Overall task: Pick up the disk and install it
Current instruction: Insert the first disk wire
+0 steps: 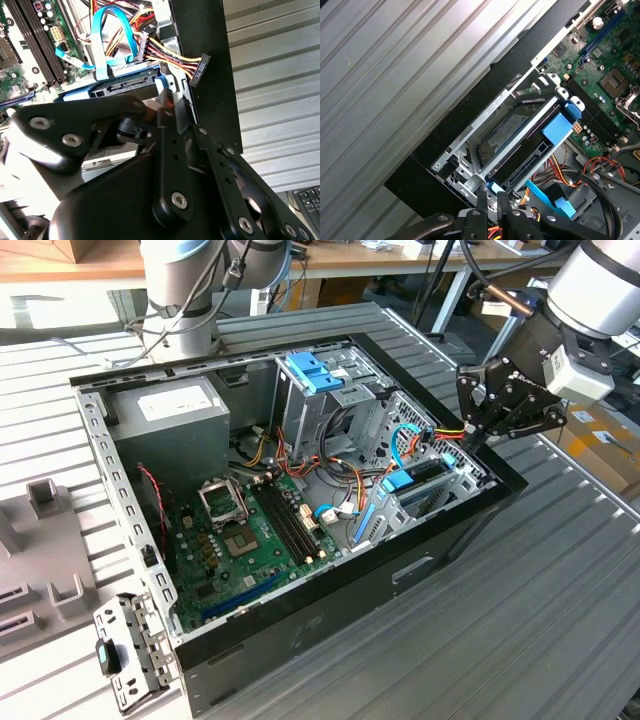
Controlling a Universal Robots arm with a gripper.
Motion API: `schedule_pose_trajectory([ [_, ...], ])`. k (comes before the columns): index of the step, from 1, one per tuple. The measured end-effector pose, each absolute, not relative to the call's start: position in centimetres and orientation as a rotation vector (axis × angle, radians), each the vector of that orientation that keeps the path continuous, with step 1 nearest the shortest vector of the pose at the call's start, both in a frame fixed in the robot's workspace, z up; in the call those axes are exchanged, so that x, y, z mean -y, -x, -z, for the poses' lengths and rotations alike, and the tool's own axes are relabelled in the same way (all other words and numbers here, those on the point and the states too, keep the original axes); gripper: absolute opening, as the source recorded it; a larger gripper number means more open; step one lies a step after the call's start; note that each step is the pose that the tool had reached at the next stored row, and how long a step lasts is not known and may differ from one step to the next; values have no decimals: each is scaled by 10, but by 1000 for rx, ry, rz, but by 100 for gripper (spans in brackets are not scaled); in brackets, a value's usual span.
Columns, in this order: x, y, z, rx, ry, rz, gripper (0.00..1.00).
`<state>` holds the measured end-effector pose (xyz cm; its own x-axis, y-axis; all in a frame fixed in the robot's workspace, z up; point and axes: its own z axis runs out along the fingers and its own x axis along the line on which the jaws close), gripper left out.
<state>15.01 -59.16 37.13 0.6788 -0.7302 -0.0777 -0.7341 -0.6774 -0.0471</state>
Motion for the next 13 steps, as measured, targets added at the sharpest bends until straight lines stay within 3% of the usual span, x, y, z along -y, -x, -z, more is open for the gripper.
schedule_pose_trajectory([
  [4, 592, -150, -371, -1228, 2810, -80, 42],
  [13, 586, -168, -368, -1211, 2821, -83, 42],
])
